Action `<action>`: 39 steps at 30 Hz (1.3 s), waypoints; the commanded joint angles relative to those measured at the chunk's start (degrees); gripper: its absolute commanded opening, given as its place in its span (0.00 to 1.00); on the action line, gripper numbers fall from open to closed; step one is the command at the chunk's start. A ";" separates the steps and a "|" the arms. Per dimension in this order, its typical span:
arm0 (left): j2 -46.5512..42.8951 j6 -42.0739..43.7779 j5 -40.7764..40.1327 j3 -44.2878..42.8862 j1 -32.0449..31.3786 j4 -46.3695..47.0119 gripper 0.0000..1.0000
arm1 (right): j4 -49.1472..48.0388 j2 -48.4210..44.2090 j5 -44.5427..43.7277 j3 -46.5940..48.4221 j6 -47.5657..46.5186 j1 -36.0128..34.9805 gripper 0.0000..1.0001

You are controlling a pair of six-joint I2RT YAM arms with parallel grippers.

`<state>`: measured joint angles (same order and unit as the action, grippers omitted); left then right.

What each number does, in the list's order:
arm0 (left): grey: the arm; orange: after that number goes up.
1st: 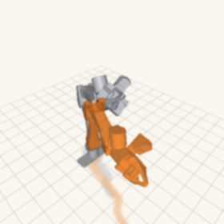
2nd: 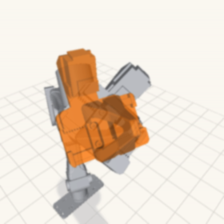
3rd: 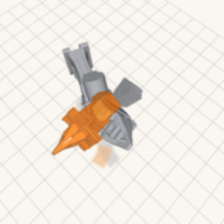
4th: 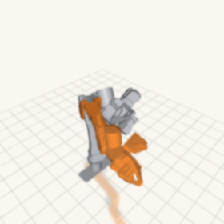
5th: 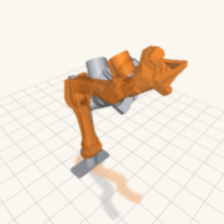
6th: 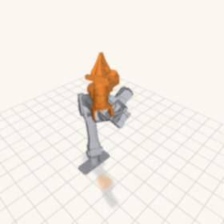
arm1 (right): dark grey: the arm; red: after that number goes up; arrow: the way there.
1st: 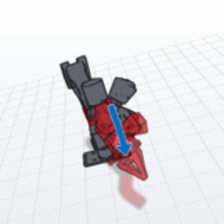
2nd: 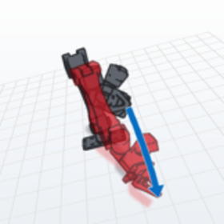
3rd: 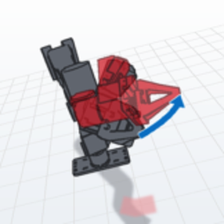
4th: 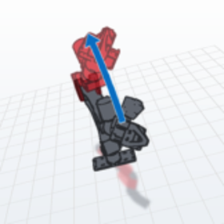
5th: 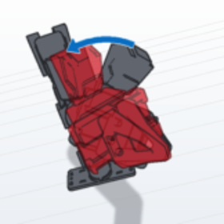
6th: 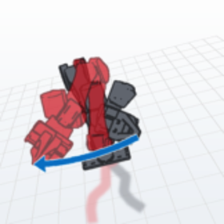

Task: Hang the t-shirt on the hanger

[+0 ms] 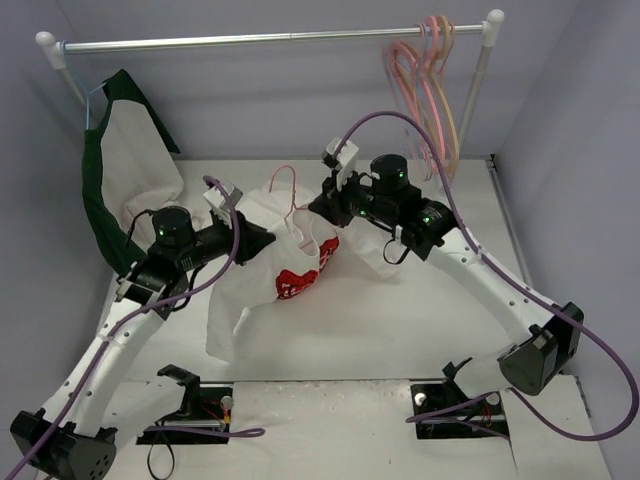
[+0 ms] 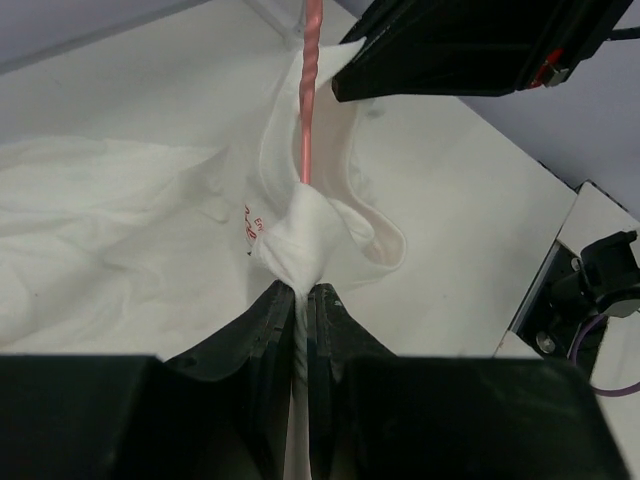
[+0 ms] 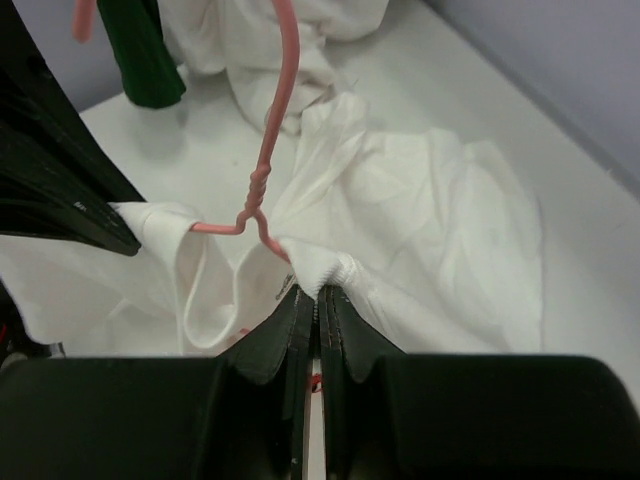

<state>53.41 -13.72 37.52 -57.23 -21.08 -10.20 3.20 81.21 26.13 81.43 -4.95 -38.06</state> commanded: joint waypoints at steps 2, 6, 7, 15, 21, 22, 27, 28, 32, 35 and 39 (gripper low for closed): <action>-6.12 -4.04 -2.62 5.72 -0.36 17.40 0.00 | -7.51 -1.14 3.23 -3.20 1.70 -2.10 0.00; -8.66 -4.13 -3.07 10.29 -0.36 19.60 0.00 | -7.95 -1.40 3.23 -7.15 1.88 -2.45 0.04; -9.02 -4.39 -2.72 11.08 -0.36 20.91 0.00 | -7.43 -1.40 2.96 -8.12 1.53 -2.37 0.08; -12.62 -5.53 -1.48 18.90 -0.36 25.40 0.00 | 4.08 1.32 5.23 -1.72 -6.37 -0.17 0.45; -14.38 -5.27 -1.75 19.62 -0.28 24.79 0.00 | 10.50 0.80 12.07 5.93 -12.70 7.64 0.50; -14.47 -5.10 -1.66 19.27 -0.28 24.44 0.00 | 11.12 0.71 14.02 6.28 -14.28 9.13 0.51; -14.74 -3.78 -1.04 17.24 -0.28 21.63 0.00 | 20.49 3.77 19.30 11.63 -28.52 12.14 0.51; -14.74 -3.69 -0.78 16.55 -0.28 21.27 0.00 | 22.09 4.48 20.01 12.52 -30.28 12.14 0.52; -14.30 -3.51 0.53 14.96 -0.28 20.04 0.00 | 25.54 7.91 22.21 14.29 -37.83 11.96 0.53; -13.86 -3.42 1.33 13.99 -0.28 19.69 0.00 | 23.35 8.70 21.86 12.62 -39.43 11.96 0.54; -13.33 -2.98 2.30 12.32 -0.28 18.11 0.00 | 23.25 11.07 21.59 12.88 -41.71 11.87 0.55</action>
<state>39.81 -17.96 37.54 -40.29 -21.28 3.90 27.49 91.35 45.58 93.54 -42.35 -25.98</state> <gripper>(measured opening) 0.099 0.545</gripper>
